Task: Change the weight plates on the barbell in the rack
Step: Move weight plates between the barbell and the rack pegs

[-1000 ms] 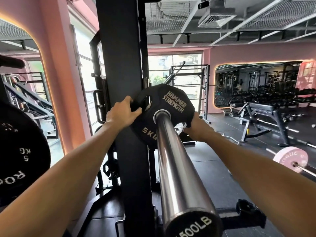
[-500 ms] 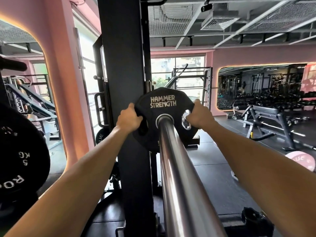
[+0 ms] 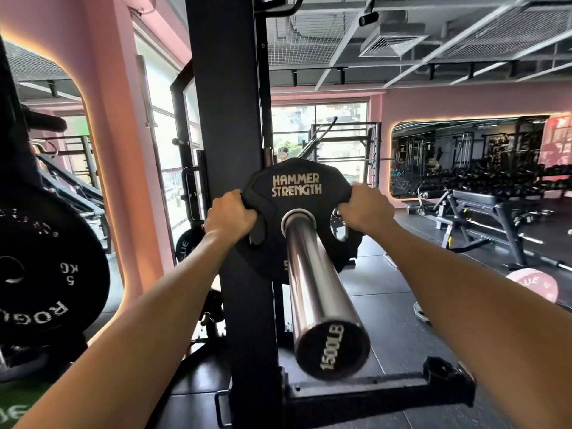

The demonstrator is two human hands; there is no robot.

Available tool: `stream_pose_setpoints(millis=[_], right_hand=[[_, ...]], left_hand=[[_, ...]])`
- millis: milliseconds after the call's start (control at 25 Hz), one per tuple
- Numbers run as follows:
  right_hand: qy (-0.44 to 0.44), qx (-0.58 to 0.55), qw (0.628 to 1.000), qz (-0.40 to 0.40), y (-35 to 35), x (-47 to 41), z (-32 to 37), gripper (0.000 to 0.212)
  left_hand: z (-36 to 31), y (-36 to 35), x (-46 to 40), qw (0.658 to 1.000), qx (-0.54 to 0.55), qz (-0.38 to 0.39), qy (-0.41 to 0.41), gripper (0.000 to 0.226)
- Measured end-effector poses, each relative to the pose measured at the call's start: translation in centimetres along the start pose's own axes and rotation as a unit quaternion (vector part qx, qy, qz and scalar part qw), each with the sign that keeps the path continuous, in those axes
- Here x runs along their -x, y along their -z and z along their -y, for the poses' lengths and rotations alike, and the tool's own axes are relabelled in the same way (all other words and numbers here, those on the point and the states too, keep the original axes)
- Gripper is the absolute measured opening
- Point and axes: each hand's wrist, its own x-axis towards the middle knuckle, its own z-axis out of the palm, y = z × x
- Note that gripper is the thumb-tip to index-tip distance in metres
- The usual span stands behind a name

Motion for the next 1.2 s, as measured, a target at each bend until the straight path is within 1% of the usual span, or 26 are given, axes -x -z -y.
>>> stream_pose_setpoints(millis=[40, 120, 240, 400, 560, 800, 880, 1000, 1200], right_hand=[[0.003, -0.001, 1.000, -0.001, 0.7, 0.9, 0.0, 0.020], [0.004, -0.014, 1.000, 0.002, 2.1, 2.8, 0.1, 0.019], [-0.006, -0.032, 0.999, 0.005, 4.2, 6.0, 0.1, 0.023], [-0.008, -0.057, 0.998, 0.009, 7.9, 11.5, 0.1, 0.025], [-0.002, -0.051, 0.999, 0.016, 12.1, 17.1, 0.4, 0.026], [0.019, -0.010, 1.000, -0.008, 18.7, 25.7, 1.5, 0.029], [0.024, 0.001, 1.000, -0.003, 20.4, 27.7, 2.4, 0.029], [0.031, -0.005, 0.999, 0.013, 21.7, 30.0, 4.8, 0.021], [0.057, -0.022, 0.998, 0.027, 22.5, 32.9, 11.7, 0.022]], left_hand=[[-0.2, 0.8, 1.0, 1.000, 0.010, 0.000, -0.001, 0.041], [-0.7, 2.3, 3.2, 1.000, 0.022, 0.003, 0.000, 0.036], [-1.6, 4.7, 6.4, 1.000, 0.005, -0.002, -0.003, 0.028], [-3.1, 8.6, 11.6, 1.000, -0.012, -0.003, -0.029, 0.029], [-4.3, 12.4, 17.0, 0.999, -0.021, -0.011, -0.038, 0.025], [-5.5, 17.9, 24.0, 0.993, -0.044, -0.024, -0.108, 0.021], [-5.5, 19.4, 25.6, 0.993, -0.044, -0.018, -0.110, 0.020], [-4.3, 22.3, 27.2, 0.994, -0.042, -0.013, -0.104, 0.023], [0.1, 28.5, 27.8, 0.993, -0.061, -0.027, -0.095, 0.024]])
